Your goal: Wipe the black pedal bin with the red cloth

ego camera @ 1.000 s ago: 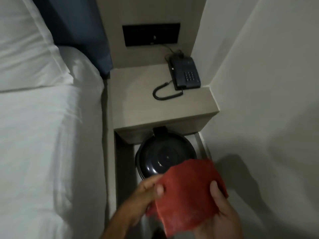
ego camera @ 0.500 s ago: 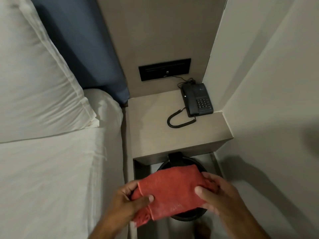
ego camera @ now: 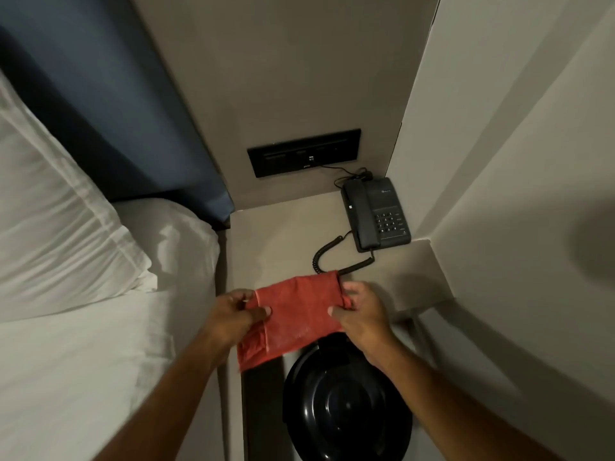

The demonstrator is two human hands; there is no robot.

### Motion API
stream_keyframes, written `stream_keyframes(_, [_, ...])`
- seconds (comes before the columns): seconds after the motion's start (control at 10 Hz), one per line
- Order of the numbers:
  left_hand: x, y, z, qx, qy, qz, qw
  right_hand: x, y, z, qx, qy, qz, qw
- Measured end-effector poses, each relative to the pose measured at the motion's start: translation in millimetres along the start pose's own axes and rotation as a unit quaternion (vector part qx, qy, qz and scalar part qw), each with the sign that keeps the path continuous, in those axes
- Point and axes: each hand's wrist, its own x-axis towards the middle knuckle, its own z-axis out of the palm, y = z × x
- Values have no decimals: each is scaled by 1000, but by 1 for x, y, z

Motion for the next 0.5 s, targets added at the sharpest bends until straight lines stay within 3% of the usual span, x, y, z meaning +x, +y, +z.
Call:
stream_keyframes(0.2, [99, -11, 8, -50, 75, -23, 996, 79, 17, 49, -41, 51, 25, 998])
stream_keyframes(0.3, [112, -20, 3, 54, 52, -1, 997, 94, 28, 65, -59, 19, 51, 997])
stream_keyframes(0.4, [96, -18, -2, 188, 9, 45, 981, 87, 37, 69, -97, -16, 77, 992])
stream_keyframes(0.5, [67, 1, -9, 280, 26, 112, 953, 65, 24, 61, -172, -1, 88, 981])
